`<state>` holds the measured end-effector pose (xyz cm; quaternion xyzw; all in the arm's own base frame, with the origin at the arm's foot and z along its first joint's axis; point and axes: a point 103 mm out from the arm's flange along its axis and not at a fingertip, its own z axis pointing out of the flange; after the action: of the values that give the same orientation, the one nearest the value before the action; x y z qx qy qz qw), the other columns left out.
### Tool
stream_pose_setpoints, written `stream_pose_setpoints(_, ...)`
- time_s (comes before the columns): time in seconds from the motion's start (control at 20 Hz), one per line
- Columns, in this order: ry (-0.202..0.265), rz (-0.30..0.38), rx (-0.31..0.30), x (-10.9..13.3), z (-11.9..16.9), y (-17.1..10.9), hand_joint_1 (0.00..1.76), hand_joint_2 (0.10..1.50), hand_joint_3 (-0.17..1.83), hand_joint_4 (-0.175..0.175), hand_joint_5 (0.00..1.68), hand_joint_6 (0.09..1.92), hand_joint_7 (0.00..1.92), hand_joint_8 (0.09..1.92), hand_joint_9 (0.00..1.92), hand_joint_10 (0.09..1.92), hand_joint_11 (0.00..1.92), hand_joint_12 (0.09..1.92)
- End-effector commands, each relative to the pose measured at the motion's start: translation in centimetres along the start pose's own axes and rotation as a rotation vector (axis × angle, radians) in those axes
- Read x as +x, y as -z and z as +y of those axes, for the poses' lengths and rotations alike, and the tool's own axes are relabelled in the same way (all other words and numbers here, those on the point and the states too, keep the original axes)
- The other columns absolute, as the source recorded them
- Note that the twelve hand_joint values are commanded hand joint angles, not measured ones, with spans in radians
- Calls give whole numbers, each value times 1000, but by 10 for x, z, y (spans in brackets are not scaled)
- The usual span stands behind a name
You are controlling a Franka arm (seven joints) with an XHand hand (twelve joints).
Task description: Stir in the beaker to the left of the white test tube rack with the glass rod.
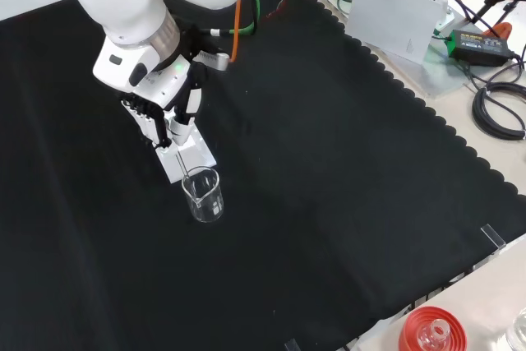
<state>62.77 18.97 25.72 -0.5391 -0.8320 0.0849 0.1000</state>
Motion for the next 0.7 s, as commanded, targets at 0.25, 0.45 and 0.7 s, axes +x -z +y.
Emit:
stream_pose_setpoints(0.25, 2, -12, -17, 16, -20, 9, 1429, 941, 89, -175, 1162, 303, 1258, 633, 1393, 649, 1545, 577)
stream_pose_setpoints(0.45, 8, -15, -22, 21, -23, 11, 1429, 941, 88, -175, 1162, 303, 1258, 633, 1393, 649, 1545, 577)
stream_pose_setpoints(0.7, 12, -19, -32, 25, -26, 13, 1429, 942, 87, -175, 1162, 304, 1258, 634, 1393, 649, 1546, 577)
